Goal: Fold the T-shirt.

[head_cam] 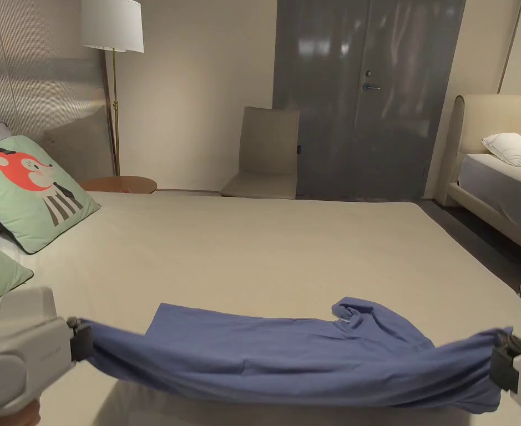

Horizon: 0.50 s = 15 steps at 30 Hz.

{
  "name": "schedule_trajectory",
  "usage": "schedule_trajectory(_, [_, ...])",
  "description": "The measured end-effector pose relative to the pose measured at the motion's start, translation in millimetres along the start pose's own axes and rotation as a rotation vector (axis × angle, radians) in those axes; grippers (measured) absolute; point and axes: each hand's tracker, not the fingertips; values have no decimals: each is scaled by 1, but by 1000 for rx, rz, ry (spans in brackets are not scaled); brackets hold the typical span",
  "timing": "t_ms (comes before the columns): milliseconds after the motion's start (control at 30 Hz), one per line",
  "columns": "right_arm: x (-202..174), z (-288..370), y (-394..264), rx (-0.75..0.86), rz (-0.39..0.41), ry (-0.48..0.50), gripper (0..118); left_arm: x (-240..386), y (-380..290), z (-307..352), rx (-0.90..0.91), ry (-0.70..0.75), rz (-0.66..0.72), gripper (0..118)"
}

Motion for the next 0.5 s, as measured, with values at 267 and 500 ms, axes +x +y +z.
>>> schedule_trajectory(267, [9,27,-87,-245,29,-9,3,-34,-104,11,-215,8,-14,5])
schedule_trajectory(500, [22,18,-139,-464,8,-32,3,-55,-154,-10,-389,55,-45,5])
